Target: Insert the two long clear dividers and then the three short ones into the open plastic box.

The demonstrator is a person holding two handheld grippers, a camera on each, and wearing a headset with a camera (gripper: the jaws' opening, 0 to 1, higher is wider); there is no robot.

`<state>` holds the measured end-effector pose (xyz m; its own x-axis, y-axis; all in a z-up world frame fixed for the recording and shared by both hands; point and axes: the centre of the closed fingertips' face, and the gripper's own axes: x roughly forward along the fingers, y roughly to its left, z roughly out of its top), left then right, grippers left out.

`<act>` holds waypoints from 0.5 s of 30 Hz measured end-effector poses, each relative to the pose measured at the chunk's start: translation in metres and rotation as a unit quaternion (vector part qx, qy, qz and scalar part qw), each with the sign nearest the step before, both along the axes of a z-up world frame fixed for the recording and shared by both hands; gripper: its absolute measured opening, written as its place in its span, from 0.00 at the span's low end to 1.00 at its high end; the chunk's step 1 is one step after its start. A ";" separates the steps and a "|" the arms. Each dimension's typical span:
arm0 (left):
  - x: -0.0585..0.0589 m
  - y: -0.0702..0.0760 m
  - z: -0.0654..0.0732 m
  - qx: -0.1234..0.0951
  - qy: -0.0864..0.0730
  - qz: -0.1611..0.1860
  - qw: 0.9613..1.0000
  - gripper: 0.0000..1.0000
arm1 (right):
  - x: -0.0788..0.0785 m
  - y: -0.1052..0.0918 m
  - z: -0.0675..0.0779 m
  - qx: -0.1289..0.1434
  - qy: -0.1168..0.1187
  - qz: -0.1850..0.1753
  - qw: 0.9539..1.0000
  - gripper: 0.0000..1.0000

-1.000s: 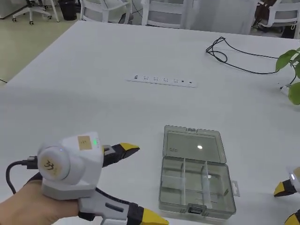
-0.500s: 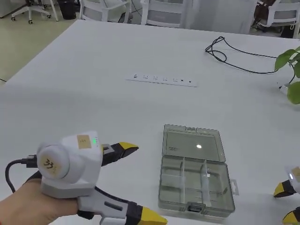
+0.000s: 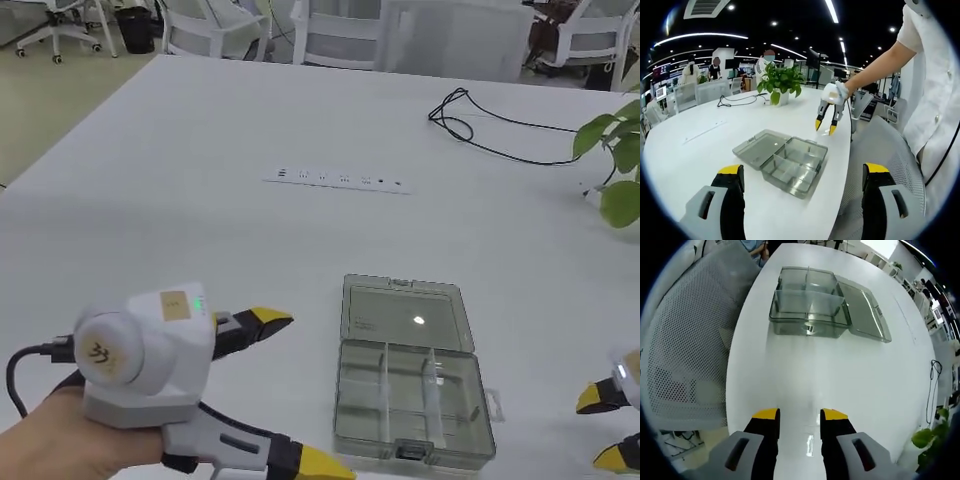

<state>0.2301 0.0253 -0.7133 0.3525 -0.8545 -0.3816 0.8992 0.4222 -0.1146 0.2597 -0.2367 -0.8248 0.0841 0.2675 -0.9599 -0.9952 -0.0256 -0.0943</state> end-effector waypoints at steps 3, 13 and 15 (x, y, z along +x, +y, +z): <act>0.001 -0.003 0.004 -0.004 -0.001 -0.003 1.000 1.00 | 0.001 0.009 0.014 0.012 -0.013 -0.003 1.000 0.33; 0.007 -0.016 0.014 -0.023 0.013 0.000 1.000 1.00 | -0.001 0.044 0.064 0.045 -0.055 0.006 0.997 0.33; 0.009 -0.020 0.018 -0.034 0.020 0.005 0.999 1.00 | -0.001 0.050 0.072 0.050 -0.062 0.009 0.997 0.33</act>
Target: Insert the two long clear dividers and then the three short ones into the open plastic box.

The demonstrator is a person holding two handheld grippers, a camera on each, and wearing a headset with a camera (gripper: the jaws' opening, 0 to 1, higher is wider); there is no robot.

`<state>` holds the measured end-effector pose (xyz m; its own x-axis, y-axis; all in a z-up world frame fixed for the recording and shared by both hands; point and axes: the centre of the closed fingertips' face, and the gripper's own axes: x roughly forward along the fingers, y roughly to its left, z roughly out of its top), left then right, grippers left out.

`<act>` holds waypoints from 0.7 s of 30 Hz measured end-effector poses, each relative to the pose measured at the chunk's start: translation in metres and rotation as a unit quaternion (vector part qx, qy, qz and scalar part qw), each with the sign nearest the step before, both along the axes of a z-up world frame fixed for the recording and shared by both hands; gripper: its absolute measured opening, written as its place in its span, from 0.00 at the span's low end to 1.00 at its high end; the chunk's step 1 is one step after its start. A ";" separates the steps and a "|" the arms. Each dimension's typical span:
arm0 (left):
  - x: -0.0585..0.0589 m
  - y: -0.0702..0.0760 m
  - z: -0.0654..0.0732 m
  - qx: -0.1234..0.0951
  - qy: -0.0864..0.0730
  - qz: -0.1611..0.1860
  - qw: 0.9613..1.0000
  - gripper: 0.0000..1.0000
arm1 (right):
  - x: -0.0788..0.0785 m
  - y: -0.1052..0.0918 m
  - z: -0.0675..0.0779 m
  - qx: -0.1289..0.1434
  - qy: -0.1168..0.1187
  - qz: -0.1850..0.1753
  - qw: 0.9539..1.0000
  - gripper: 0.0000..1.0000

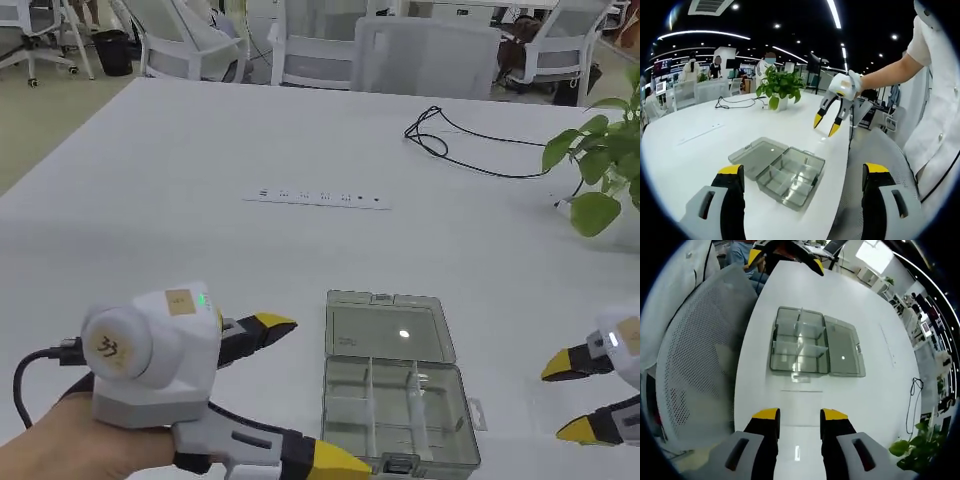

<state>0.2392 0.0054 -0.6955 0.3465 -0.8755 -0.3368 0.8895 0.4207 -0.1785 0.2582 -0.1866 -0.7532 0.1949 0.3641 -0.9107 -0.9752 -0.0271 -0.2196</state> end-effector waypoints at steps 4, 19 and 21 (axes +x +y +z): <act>0.002 -0.011 0.008 -0.033 0.035 0.012 0.999 0.99 | -0.003 0.017 0.020 0.010 -0.019 0.005 1.000 0.33; -0.001 -0.048 0.025 -0.173 0.250 0.053 0.951 0.63 | -0.016 0.066 0.062 0.032 -0.059 0.018 0.998 0.33; -0.003 -0.052 0.024 -0.177 0.267 0.050 0.946 0.58 | -0.018 0.072 0.066 0.037 -0.059 0.018 0.997 0.33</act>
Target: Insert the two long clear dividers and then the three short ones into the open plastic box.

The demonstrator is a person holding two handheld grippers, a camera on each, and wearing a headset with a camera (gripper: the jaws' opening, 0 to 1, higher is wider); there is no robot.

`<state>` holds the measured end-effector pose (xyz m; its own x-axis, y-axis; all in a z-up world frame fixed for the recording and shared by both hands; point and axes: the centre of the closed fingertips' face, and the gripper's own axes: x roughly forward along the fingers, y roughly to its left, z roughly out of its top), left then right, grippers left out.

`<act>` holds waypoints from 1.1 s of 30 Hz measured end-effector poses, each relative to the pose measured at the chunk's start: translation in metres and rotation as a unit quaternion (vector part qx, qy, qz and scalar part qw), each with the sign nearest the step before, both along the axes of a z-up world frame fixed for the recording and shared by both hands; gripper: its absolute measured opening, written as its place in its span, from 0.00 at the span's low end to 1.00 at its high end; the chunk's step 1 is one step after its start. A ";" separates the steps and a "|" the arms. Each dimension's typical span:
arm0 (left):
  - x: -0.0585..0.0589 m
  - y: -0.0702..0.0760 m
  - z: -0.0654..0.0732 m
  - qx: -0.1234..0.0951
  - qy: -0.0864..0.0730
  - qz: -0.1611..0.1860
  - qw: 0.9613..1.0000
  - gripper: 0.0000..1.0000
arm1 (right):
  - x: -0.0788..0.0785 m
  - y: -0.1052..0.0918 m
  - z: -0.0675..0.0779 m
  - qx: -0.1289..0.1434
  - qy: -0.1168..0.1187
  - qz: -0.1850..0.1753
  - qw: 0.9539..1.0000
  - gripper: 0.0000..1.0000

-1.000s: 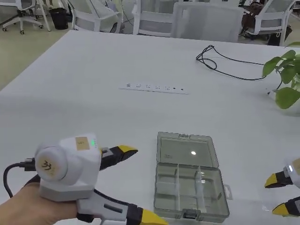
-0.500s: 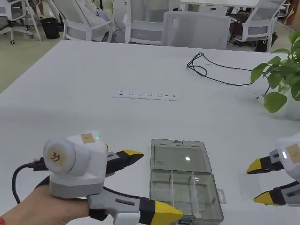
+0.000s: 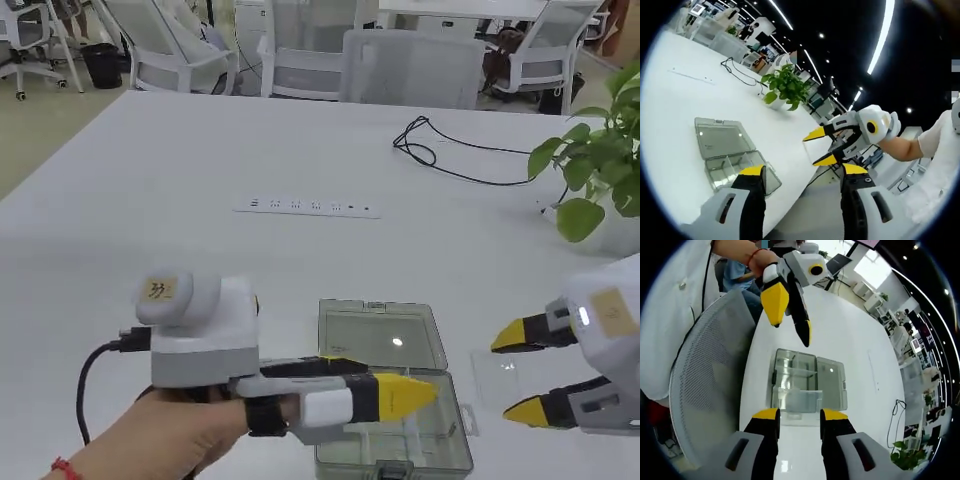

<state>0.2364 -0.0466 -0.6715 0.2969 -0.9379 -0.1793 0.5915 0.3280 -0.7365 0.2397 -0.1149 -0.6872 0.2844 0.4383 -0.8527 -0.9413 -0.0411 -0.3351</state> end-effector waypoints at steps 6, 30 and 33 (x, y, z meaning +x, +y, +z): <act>-0.004 -0.011 0.001 -0.028 0.045 -0.006 0.999 0.44 | -0.006 0.014 0.009 0.009 -0.001 0.000 1.000 0.33; -0.019 -0.038 0.002 -0.048 0.097 -0.038 0.993 0.01 | -0.023 0.036 0.017 0.012 0.007 0.009 1.000 0.33; -0.020 -0.038 0.002 -0.048 0.096 -0.041 0.993 0.00 | -0.023 0.037 0.017 0.010 0.006 0.011 1.000 0.33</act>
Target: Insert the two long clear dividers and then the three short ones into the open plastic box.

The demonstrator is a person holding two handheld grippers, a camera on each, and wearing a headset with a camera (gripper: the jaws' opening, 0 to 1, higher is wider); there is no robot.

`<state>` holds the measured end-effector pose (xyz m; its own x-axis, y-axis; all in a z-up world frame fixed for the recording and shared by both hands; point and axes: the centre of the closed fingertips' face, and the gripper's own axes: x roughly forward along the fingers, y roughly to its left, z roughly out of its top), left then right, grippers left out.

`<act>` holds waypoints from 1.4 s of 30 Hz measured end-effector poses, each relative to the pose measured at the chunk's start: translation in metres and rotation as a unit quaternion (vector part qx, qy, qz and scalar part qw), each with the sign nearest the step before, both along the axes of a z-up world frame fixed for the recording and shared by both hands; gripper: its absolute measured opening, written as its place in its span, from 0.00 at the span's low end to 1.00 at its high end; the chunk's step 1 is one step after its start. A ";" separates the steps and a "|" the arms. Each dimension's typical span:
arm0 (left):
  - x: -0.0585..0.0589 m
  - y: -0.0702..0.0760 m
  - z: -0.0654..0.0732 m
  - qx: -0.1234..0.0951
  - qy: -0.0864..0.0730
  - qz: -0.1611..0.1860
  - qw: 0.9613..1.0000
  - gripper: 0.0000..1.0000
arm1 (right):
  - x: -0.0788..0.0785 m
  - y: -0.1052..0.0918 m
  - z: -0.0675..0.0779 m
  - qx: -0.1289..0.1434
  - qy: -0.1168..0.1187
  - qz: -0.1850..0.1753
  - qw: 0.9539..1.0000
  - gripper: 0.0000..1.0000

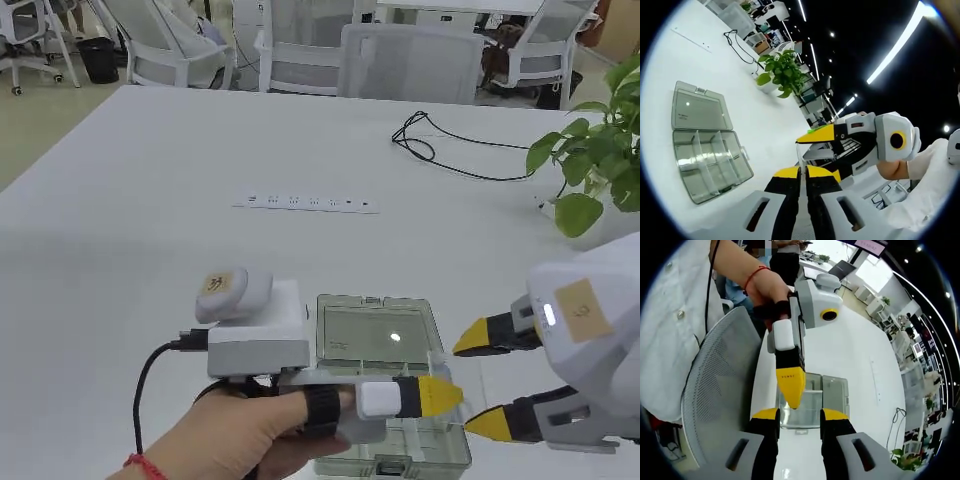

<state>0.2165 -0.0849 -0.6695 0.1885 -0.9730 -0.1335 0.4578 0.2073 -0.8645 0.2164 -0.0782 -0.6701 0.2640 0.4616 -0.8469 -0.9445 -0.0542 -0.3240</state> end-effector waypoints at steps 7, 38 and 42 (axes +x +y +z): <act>0.001 0.001 -0.001 0.001 0.004 0.004 1.000 0.00 | 0.001 0.001 0.001 -0.002 -0.005 0.003 1.000 0.33; -0.022 0.008 0.010 0.075 -0.334 -0.103 0.934 0.00 | -0.009 0.007 0.032 0.098 0.180 0.003 0.979 0.18; -0.029 0.008 0.012 0.070 -0.360 -0.120 0.923 0.00 | -0.017 0.006 0.030 0.091 0.208 0.021 0.974 0.15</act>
